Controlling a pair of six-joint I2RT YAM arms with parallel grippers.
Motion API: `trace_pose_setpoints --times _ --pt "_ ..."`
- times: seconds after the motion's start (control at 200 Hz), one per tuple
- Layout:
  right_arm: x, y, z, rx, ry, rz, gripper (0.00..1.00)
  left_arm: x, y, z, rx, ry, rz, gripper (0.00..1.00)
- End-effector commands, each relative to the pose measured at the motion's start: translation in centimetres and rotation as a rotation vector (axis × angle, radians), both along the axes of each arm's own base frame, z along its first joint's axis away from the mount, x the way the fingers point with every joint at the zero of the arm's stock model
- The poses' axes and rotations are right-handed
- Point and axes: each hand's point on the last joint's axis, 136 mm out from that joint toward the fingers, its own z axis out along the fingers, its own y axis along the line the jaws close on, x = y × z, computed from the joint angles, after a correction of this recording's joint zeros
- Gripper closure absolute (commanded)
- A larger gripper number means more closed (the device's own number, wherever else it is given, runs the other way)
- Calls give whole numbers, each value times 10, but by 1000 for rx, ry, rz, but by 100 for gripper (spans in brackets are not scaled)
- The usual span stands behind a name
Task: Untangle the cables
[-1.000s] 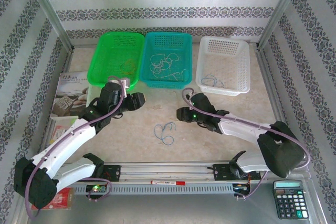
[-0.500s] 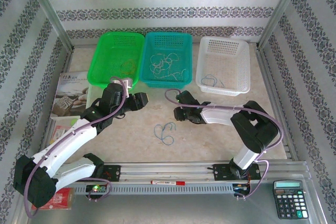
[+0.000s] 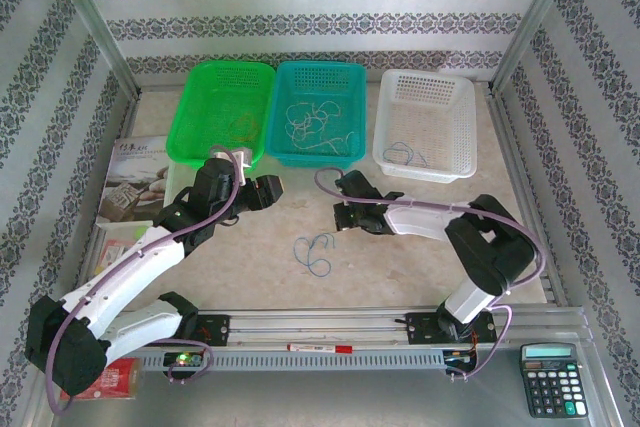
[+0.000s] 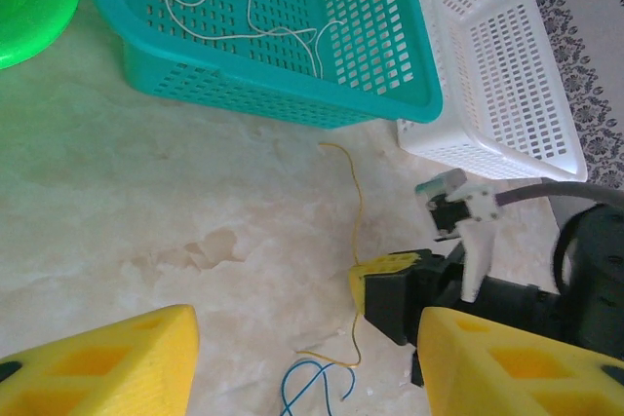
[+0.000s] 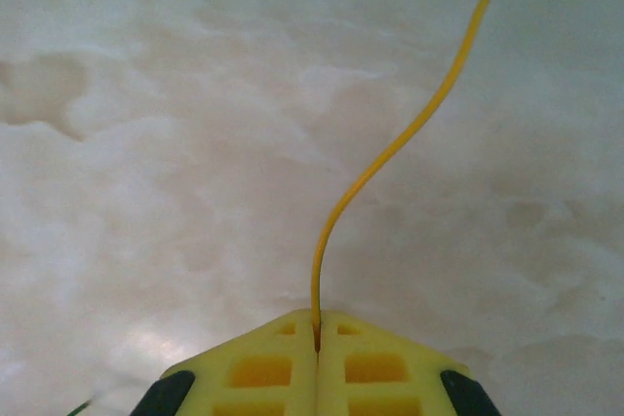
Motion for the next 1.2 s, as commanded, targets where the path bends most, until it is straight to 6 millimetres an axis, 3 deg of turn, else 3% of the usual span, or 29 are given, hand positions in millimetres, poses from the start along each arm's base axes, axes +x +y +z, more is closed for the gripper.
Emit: trace_pose_setpoints --times 0.0,0.22,0.55,0.929,1.139,1.194 --pt "-3 18 46 117 -76 70 100 2 -4 8 -24 -28 8 37" --pt "-14 26 101 256 -149 112 100 4 -13 22 -72 -46 -16 34" --pt "-38 49 158 471 -229 261 100 13 -37 56 -209 -89 -69 30" --pt "-56 74 184 552 -252 361 100 23 -73 63 -267 -101 -123 29" --pt "-60 82 189 561 -257 381 100 26 -89 54 -261 -88 -147 29" --pt "-61 83 192 564 -264 383 100 27 -92 51 -259 -83 -150 34"
